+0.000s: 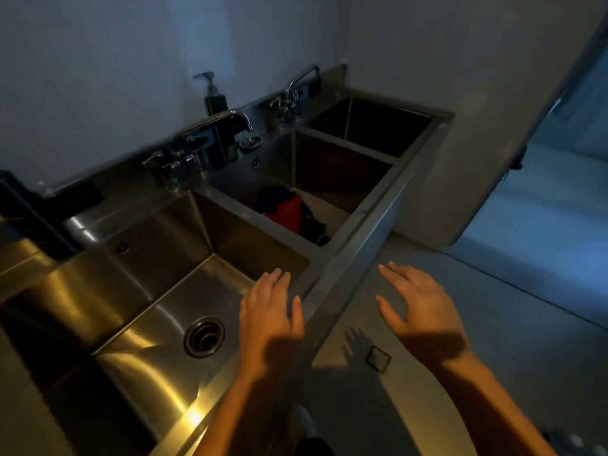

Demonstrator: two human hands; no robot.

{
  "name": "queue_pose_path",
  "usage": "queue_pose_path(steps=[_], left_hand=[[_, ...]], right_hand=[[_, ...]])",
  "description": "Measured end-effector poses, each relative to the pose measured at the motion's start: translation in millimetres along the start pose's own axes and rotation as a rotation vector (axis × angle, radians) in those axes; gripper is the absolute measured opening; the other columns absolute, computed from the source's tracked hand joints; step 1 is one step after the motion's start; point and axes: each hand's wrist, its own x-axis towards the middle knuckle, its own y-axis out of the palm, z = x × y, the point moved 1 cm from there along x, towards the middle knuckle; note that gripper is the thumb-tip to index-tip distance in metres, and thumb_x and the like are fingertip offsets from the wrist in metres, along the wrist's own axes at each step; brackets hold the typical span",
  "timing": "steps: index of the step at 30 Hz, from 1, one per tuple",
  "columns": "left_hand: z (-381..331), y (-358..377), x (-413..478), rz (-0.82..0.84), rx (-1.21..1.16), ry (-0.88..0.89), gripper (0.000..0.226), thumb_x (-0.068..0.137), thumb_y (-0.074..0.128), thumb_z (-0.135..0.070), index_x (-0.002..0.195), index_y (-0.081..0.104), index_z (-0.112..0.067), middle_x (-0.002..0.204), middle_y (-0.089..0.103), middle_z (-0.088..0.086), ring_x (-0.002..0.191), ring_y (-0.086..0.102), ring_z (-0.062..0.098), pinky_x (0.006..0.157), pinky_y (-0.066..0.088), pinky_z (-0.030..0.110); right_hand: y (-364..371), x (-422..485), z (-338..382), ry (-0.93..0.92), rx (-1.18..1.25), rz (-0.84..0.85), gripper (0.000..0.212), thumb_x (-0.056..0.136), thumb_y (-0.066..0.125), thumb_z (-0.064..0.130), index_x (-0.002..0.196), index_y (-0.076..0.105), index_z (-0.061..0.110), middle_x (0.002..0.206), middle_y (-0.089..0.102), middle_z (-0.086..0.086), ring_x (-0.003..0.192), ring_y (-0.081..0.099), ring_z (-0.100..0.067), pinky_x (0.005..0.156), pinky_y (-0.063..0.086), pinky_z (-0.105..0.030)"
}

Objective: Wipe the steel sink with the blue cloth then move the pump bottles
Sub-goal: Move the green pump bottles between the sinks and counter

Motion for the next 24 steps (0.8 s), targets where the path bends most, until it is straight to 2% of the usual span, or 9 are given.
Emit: queue_pose_path(steps=[5, 8, 11, 14, 20, 24], left_hand=[[13.3, 23.7, 87.8, -0.107, -0.008, -0.018, 0.042, 0.081, 0.047, -0.022, 0.110, 0.061, 0.003, 0.112, 0.063, 0.022, 0.106, 0.057, 0.037, 0.091, 0.036, 0.049], [23.9, 25.7, 125.9, -0.177, 0.003, 0.018, 0.044, 0.083, 0.041, -0.026, 0.112, 0.059, 0.001, 0.114, 0.061, 0.020, 0.108, 0.055, 0.034, 0.092, 0.035, 0.046], [35.9, 29.4, 155.5, -0.216, 0.009, 0.010, 0.041, 0.084, 0.041, -0.023, 0.111, 0.059, 0.002, 0.112, 0.061, 0.020, 0.108, 0.054, 0.032, 0.093, 0.033, 0.042], [47.4, 32.6, 173.6, -0.216, 0.034, -0.045, 0.042, 0.084, 0.042, -0.023, 0.112, 0.058, 0.002, 0.114, 0.061, 0.018, 0.109, 0.053, 0.029, 0.094, 0.030, 0.037], [71.0, 43.2, 200.9, -0.154, 0.164, -0.245, 0.048, 0.087, 0.037, -0.031, 0.120, 0.055, -0.003, 0.124, 0.057, 0.016, 0.116, 0.049, 0.030, 0.097, 0.032, 0.042], [75.2, 48.6, 228.4, -0.220, 0.188, -0.333, 0.037, 0.087, 0.056, -0.017, 0.121, 0.055, -0.003, 0.124, 0.056, 0.016, 0.116, 0.048, 0.031, 0.096, 0.036, 0.047]], right_hand=[[10.8, 110.3, 2.2, -0.106, -0.022, -0.017, 0.048, 0.079, 0.052, 0.033, 0.117, 0.060, 0.006, 0.112, 0.067, -0.016, 0.102, 0.063, -0.033, 0.086, 0.050, -0.045], [13.7, 166.2, 11.5, -0.147, -0.027, -0.016, 0.045, 0.079, 0.066, 0.023, 0.120, 0.058, 0.006, 0.116, 0.065, -0.017, 0.107, 0.061, -0.032, 0.091, 0.047, -0.042], [19.0, 208.9, 22.0, -0.160, -0.005, 0.045, 0.049, 0.085, 0.062, 0.024, 0.130, 0.049, 0.011, 0.133, 0.054, -0.010, 0.124, 0.048, -0.024, 0.102, 0.037, -0.034], [29.2, 239.4, 26.7, -0.224, 0.036, 0.063, 0.049, 0.085, 0.060, 0.024, 0.131, 0.049, 0.013, 0.134, 0.053, -0.009, 0.124, 0.047, -0.022, 0.099, 0.033, -0.027], [54.9, 306.2, 35.6, -0.337, 0.111, 0.111, 0.049, 0.088, 0.056, 0.030, 0.134, 0.044, 0.018, 0.136, 0.050, -0.004, 0.126, 0.043, -0.017, 0.104, 0.034, -0.033], [69.5, 364.5, 39.8, -0.425, 0.180, 0.162, 0.049, 0.089, 0.054, 0.030, 0.135, 0.042, 0.021, 0.138, 0.047, -0.001, 0.128, 0.039, -0.013, 0.105, 0.031, -0.029]])
